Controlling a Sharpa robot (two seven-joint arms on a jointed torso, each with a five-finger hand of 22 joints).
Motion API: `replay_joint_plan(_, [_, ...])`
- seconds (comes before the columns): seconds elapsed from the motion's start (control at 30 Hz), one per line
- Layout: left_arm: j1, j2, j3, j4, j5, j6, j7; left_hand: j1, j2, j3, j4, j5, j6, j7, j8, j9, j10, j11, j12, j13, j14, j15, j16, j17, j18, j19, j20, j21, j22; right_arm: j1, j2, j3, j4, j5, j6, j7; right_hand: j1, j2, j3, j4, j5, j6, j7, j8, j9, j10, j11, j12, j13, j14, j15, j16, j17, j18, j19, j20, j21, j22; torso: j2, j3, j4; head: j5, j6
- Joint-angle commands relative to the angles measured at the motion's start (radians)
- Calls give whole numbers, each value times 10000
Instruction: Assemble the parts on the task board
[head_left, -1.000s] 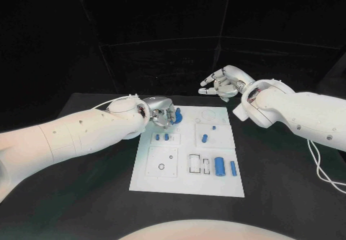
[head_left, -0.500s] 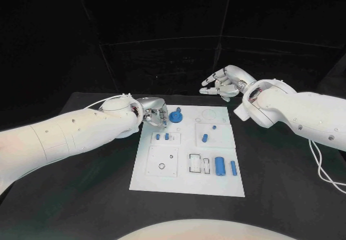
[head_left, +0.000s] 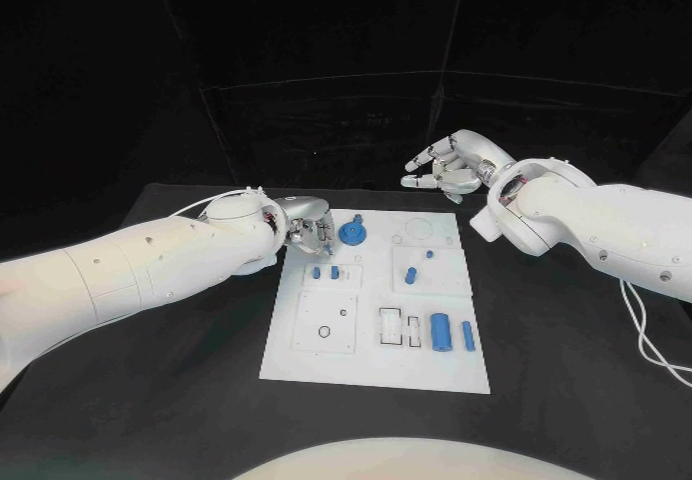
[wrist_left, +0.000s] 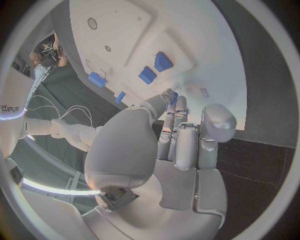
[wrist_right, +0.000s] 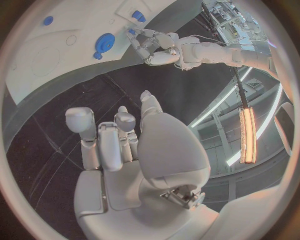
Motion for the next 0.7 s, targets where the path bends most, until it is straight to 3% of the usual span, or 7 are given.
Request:
replay_joint_plan(0.03, [8, 1, 4, 33, 41, 247, -21, -73, -13, 57, -15, 33, 60, -20, -33, 8, 61, 10, -54, -15, 342, -9, -2, -3, -185, 39, -48, 58, 17, 19, 6, 6, -8, 29, 51, 95, 55, 61, -73, 12, 59, -39, -12, 66, -9, -32, -30, 30, 7, 466, -70, -24, 17, 182, 35, -31, -60, -4, -2, -6, 13, -18, -10])
replay_joint_plan(0.7, [9, 24, 2, 84, 41, 179, 1, -95, -9, 60, -9, 32, 81, -24, -35, 10, 88, 5, -63, -14, 342, -10, 0, -2, -189, 40, -47, 74, 38, 18, 24, 6, -22, 29, 54, 97, 55, 61, -73, 12, 59, -39, -12, 66, -9, -32, -30, 30, 7, 466, -70, -24, 17, 182, 35, -31, -60, -4, 7, -1, 5, -59, -28])
